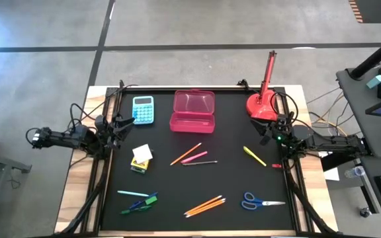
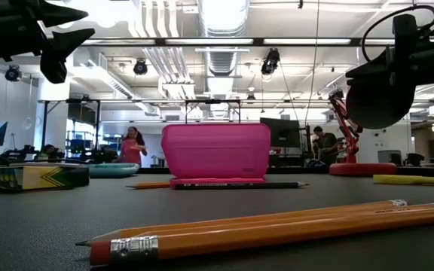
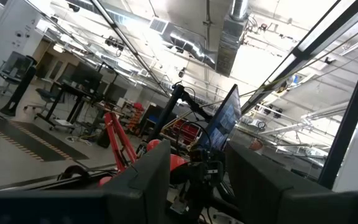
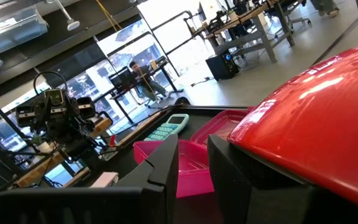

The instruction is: Pack school essentials

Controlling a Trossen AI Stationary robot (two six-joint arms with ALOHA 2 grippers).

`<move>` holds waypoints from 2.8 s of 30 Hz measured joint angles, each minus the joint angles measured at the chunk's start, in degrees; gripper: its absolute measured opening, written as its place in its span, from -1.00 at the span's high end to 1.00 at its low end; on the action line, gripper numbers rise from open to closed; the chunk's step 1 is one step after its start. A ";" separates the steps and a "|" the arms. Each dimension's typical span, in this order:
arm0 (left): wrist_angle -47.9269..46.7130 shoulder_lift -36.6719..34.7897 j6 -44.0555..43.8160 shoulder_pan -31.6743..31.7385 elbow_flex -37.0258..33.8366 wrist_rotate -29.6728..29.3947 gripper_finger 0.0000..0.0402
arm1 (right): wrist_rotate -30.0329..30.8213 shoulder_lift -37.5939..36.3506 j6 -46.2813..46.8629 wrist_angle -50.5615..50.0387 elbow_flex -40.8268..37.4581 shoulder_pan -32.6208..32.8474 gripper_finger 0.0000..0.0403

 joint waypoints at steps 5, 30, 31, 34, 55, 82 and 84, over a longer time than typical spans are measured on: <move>0.02 0.00 -0.02 0.00 0.02 0.00 0.30 | 0.00 0.01 0.00 0.00 0.00 0.00 0.61; -0.01 0.00 0.53 0.00 0.01 -0.12 0.30 | 0.00 -0.01 0.00 0.00 0.00 0.01 0.61; -0.02 0.00 1.80 0.00 0.00 -0.18 0.30 | 0.00 0.00 0.00 -0.01 0.00 0.00 0.61; -0.04 0.06 9.83 0.00 0.02 -0.30 0.30 | 0.00 0.00 0.00 0.00 -0.01 0.01 0.61; 2.42 4.24 30.88 0.00 0.17 -7.75 0.30 | 0.00 0.01 0.01 -0.01 -0.01 0.00 0.61; -0.67 44.43 5.88 0.66 18.57 -34.95 0.30 | 0.00 0.01 -0.01 -0.02 0.01 0.02 0.61; -0.83 47.76 5.76 0.99 19.90 -35.07 0.30 | 0.00 0.01 0.01 0.00 0.00 0.00 0.61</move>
